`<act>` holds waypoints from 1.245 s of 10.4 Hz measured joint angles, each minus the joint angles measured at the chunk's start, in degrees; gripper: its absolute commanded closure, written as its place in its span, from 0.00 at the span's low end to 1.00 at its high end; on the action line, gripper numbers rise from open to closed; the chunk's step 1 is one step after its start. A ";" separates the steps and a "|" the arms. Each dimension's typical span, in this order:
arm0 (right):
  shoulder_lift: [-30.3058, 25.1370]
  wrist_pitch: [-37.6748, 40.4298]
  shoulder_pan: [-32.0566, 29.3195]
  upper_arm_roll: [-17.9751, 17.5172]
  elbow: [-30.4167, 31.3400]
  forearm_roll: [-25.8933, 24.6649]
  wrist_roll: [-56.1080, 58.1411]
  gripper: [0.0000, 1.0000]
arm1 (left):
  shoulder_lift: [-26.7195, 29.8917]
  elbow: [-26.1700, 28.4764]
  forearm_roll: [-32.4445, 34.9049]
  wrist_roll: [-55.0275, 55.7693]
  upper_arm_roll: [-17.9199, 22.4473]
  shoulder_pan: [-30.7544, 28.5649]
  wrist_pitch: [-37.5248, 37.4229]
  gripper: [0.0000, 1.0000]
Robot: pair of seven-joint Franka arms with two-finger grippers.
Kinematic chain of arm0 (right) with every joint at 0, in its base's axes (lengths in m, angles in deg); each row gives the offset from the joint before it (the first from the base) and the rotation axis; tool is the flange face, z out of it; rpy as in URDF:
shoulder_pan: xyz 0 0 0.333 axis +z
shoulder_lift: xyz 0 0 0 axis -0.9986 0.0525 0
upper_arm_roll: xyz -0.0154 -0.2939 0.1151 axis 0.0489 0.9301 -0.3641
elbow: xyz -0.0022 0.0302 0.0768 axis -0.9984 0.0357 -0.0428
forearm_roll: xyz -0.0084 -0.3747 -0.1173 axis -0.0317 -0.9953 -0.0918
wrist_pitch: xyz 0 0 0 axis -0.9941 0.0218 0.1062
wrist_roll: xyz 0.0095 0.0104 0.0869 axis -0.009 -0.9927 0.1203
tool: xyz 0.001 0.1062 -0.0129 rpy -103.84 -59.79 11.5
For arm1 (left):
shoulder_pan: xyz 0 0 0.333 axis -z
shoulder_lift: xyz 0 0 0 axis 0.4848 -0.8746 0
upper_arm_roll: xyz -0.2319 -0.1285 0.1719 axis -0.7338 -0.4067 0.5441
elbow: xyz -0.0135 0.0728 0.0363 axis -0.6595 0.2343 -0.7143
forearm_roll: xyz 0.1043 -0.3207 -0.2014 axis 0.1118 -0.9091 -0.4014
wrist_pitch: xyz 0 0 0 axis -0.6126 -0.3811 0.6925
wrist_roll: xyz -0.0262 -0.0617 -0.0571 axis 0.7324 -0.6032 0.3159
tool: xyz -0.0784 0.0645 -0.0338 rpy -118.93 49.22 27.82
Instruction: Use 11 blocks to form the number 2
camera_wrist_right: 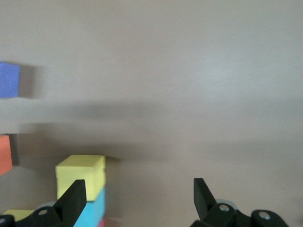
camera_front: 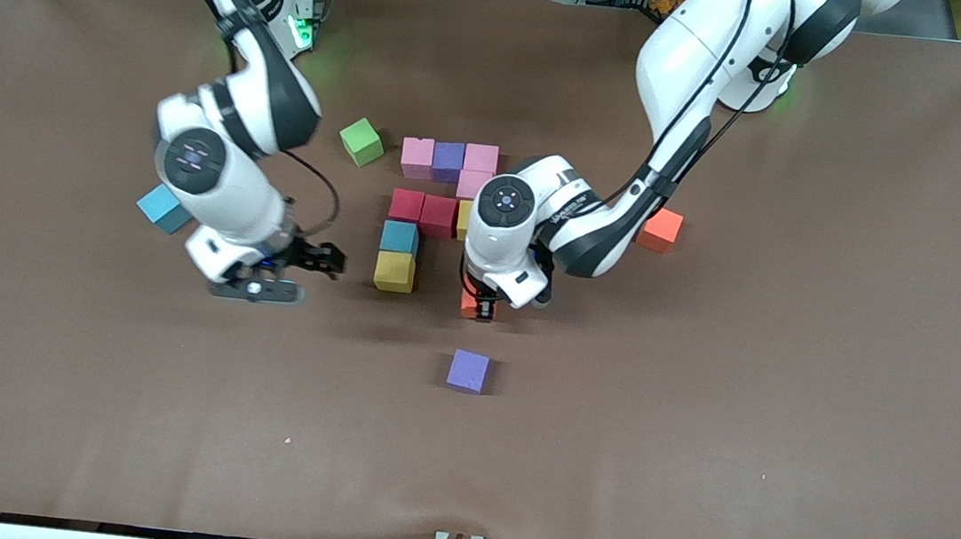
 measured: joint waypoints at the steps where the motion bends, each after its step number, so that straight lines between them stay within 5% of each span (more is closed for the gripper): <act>1: -3.13 1.66 -0.18 1.91 0.00 0.33 0.56 0.00 | -0.94 -1.34 0.00 0.00 0.00 0.52 0.20 0.76; 5: -14.95 10.08 -0.88 9.56 0.00 0.93 7.48 0.00 | -4.13 -5.02 -0.15 1.82 -0.04 3.37 1.46 0.76; 9: -21.59 22.69 -0.93 20.27 -5.41 7.05 15.60 0.00 | -6.11 -6.96 -0.19 3.40 -0.03 5.97 2.14 0.76; 13: -21.66 29.39 -0.59 21.13 -10.04 7.11 15.80 0.00 | -6.82 -7.04 -0.19 4.12 -0.02 6.57 3.94 0.76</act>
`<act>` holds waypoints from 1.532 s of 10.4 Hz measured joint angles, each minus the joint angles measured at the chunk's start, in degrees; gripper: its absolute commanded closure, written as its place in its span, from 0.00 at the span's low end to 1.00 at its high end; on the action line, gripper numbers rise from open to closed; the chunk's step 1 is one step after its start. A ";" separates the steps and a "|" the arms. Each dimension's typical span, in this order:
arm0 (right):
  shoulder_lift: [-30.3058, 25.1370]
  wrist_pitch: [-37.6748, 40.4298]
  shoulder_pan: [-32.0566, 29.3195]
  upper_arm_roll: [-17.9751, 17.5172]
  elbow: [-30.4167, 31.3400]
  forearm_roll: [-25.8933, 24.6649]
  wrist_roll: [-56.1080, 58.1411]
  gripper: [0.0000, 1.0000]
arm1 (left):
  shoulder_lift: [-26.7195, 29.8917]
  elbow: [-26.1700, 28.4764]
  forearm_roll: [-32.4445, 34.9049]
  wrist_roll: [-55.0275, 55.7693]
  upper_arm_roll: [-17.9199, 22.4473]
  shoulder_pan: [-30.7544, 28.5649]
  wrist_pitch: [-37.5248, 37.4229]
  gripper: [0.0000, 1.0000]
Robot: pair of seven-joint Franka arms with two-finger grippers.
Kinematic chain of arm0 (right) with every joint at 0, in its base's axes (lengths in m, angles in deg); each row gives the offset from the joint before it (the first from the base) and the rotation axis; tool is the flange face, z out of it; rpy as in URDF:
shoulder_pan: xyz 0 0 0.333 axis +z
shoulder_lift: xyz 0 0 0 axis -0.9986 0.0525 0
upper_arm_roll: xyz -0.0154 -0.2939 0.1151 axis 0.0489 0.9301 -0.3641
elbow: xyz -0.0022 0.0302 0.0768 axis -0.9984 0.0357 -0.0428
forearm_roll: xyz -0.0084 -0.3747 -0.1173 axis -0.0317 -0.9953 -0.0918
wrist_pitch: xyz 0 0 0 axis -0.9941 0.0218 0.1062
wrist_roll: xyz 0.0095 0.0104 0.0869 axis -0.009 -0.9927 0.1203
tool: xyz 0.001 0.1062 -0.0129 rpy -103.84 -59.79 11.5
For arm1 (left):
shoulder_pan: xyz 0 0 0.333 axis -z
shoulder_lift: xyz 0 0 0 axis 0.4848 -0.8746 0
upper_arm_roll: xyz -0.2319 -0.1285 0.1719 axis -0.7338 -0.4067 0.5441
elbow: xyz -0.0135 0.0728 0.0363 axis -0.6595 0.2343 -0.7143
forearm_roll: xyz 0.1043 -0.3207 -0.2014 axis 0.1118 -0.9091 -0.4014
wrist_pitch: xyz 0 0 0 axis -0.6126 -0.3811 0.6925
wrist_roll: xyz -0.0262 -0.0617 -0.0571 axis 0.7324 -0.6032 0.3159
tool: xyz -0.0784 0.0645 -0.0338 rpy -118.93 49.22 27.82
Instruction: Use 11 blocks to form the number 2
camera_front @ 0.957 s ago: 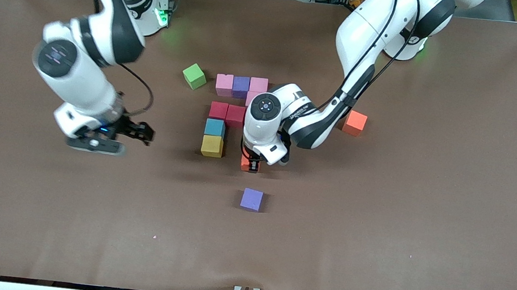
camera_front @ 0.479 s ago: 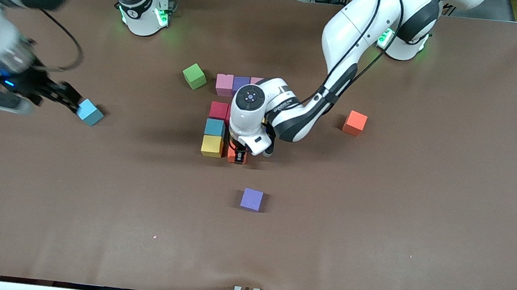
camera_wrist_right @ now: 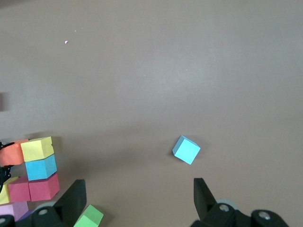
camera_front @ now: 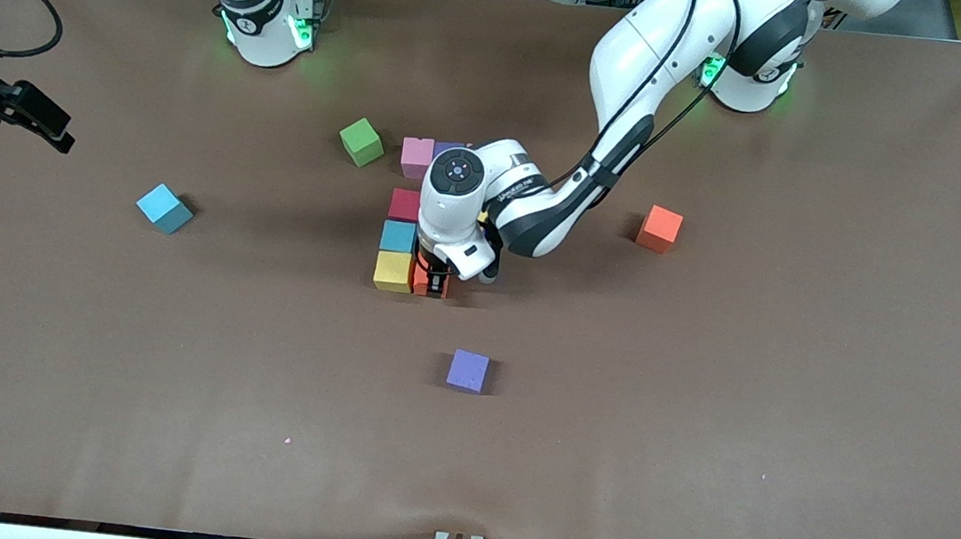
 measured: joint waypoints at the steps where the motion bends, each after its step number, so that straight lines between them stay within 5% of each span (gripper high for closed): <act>1: 0.20 0.00 -0.24 0.12 -0.07 -0.03 0.89 0.00 | -0.26 -0.10 0.00 0.21 0.01 0.00 0.41 0.76; 9: 2.76 -0.03 -4.98 0.84 -2.42 0.19 10.93 0.00 | -0.58 -0.28 -0.01 0.51 0.05 0.00 2.16 0.69; 10: 2.77 -0.04 -4.99 0.84 -2.59 0.27 10.93 0.00 | -0.61 -0.28 -0.01 0.51 0.05 0.00 2.38 0.51; 11: 2.80 -0.04 -4.99 0.82 -2.72 0.42 10.93 0.00 | -0.63 -0.28 -0.01 0.51 0.06 0.00 2.49 0.14; 12: 2.89 -0.26 -4.98 0.81 -2.78 0.62 10.93 0.00 | -0.64 -0.29 -0.01 0.51 0.08 0.00 2.54 0.00; 16: 3.27 -2.25 -4.99 0.81 -3.32 1.90 10.93 0.00 | -0.69 -0.69 -0.01 0.50 0.30 0.01 3.19 0.00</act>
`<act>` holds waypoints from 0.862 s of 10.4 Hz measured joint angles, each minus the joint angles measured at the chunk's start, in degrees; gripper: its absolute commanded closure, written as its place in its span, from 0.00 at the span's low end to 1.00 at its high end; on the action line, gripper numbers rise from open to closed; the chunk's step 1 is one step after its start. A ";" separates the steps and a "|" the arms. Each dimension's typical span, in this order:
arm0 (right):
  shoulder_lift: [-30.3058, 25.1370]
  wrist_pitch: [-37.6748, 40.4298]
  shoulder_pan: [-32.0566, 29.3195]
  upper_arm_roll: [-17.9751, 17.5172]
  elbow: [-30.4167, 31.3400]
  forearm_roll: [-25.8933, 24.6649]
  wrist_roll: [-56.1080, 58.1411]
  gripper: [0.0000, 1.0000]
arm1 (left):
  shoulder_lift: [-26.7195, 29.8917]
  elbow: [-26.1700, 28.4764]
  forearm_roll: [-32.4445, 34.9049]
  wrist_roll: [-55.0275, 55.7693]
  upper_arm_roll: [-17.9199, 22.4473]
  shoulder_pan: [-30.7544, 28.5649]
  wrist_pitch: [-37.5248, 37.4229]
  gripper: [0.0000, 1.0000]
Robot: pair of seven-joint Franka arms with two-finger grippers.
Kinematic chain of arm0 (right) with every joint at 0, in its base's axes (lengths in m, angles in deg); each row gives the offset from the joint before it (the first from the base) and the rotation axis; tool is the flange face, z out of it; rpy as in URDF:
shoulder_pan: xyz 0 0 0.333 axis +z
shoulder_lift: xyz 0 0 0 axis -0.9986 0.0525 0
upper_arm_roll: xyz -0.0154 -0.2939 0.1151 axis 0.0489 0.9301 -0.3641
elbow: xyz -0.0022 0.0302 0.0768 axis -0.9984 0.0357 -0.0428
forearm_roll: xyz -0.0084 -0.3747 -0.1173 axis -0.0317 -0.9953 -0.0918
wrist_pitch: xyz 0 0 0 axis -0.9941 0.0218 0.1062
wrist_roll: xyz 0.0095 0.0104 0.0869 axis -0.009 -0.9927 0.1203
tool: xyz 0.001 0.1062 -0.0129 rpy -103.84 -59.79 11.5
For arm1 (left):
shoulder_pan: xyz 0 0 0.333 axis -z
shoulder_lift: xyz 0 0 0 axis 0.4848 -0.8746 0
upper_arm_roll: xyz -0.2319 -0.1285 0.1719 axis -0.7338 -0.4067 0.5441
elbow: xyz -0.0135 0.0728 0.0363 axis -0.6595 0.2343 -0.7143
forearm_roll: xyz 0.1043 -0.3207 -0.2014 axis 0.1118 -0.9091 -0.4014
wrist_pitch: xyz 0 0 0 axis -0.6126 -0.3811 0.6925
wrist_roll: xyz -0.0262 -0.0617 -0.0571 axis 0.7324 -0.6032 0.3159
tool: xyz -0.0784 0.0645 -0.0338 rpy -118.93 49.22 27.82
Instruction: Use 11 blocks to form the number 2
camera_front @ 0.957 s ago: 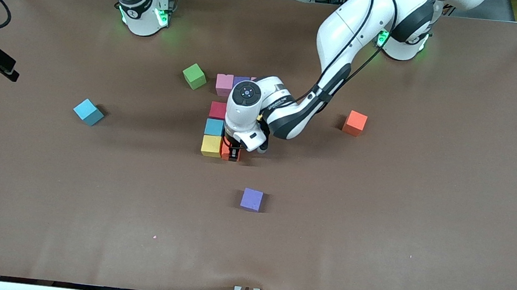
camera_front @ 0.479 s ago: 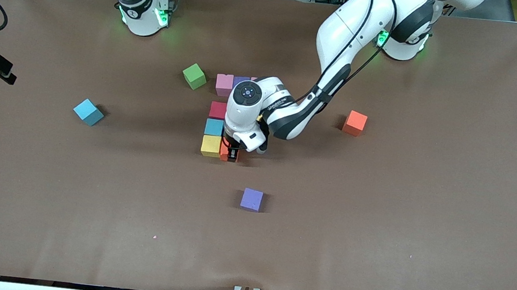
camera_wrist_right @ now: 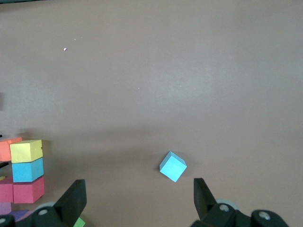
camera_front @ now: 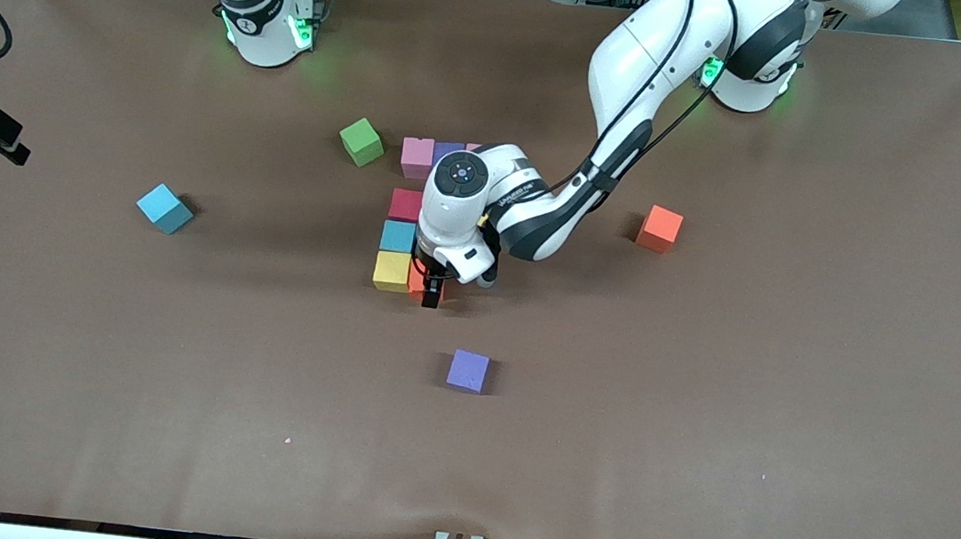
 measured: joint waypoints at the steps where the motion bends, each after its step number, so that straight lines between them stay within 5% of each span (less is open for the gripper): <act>1: 0.02 -0.10 0.00 0.00 -0.85 0.03 0.00 0.00 | 0.10 -0.37 0.00 0.00 -0.01 0.02 0.02 0.00; 7: 0.08 -0.09 -0.33 0.04 -2.15 0.06 0.00 0.00 | 5.57 -0.92 0.00 -3.88 -0.05 -0.15 -10.84 0.00; 9: 0.22 -0.09 -0.73 0.06 -2.16 0.06 0.00 0.00 | 7.92 2.69 0.01 -6.33 0.05 -1.73 -13.23 0.00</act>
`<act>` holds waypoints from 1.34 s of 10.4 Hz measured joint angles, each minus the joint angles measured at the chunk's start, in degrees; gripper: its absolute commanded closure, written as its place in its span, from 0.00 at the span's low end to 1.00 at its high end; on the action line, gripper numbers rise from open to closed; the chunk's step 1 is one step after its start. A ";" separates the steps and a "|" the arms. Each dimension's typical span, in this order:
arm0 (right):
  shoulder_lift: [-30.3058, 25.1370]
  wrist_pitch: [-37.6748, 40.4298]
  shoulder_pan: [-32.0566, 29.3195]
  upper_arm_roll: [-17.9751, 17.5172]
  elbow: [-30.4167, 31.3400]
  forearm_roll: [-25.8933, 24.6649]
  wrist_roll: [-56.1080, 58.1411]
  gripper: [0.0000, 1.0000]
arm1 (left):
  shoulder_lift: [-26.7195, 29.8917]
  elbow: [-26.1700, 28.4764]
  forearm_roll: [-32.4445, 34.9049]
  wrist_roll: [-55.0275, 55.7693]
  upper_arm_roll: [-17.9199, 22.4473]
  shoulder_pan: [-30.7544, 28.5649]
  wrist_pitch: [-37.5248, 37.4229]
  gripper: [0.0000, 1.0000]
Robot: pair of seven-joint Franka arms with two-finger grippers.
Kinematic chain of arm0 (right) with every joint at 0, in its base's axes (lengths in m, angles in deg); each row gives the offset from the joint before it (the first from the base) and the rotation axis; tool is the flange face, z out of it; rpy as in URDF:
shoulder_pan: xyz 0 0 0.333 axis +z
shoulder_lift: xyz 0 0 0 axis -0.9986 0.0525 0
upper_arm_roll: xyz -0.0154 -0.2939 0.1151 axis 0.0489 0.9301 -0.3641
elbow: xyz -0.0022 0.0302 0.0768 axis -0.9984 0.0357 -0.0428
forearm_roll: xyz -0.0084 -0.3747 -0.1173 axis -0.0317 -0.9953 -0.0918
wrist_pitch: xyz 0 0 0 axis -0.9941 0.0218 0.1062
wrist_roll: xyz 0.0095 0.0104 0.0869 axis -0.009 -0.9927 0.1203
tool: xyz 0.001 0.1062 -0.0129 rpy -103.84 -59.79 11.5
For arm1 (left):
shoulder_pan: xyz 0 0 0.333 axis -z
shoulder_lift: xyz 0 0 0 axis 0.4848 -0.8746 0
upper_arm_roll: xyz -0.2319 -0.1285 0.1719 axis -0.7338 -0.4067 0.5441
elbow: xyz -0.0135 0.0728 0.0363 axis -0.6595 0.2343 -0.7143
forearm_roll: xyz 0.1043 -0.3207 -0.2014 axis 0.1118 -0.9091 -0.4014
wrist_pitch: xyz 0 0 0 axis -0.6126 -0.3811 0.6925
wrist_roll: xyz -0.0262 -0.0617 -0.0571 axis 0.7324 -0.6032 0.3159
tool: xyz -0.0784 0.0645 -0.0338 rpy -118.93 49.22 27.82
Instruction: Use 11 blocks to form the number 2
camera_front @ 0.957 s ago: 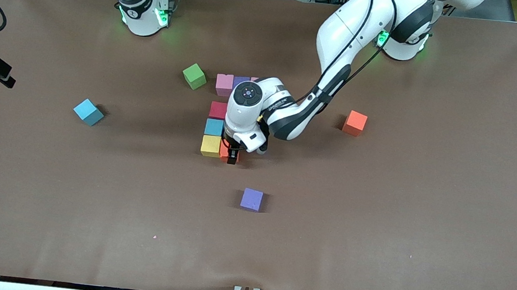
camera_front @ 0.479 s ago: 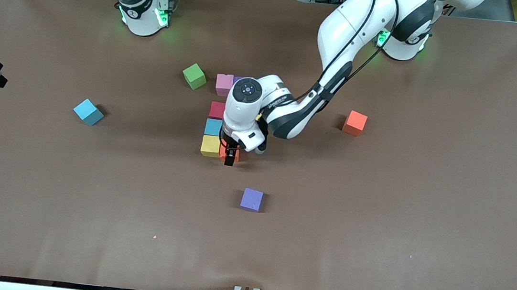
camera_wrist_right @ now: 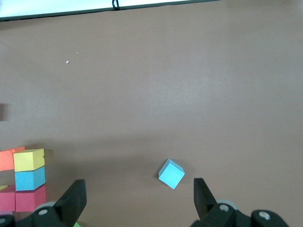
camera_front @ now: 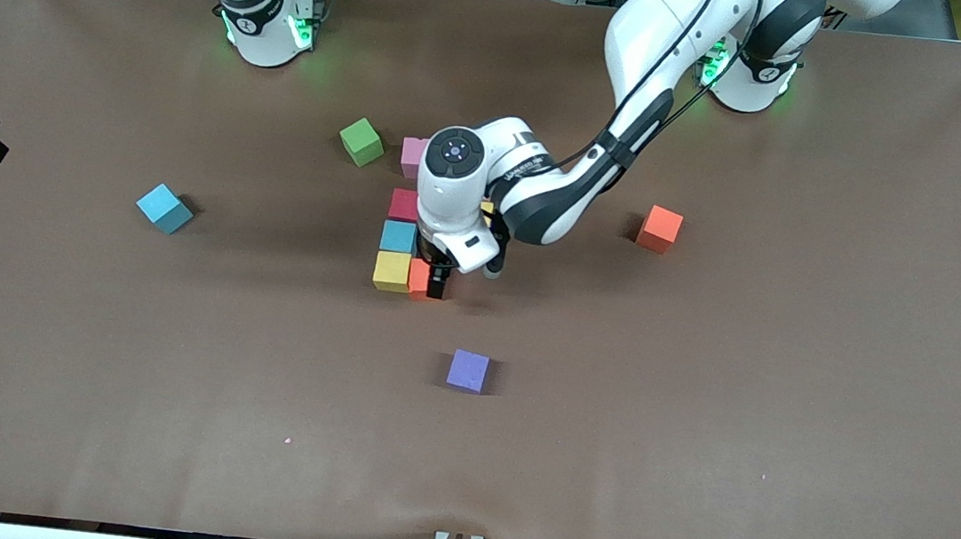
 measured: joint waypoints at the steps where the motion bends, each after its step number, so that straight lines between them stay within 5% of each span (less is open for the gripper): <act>1: 0.19 0.05 -0.12 0.00 0.00 0.00 0.00 0.00 | 2.50 4.40 0.01 -1.62 0.01 -1.45 -0.07 0.00; 9: 0.48 1.53 -0.13 -0.23 -0.10 -0.01 0.17 0.00 | 34.77 54.18 0.02 -21.06 0.02 -17.34 7.28 0.00; 14: 0.48 1.64 -0.15 -0.12 -0.14 -0.03 0.17 0.00 | 40.61 64.21 -4.03 -40.03 -0.08 -28.32 9.74 0.00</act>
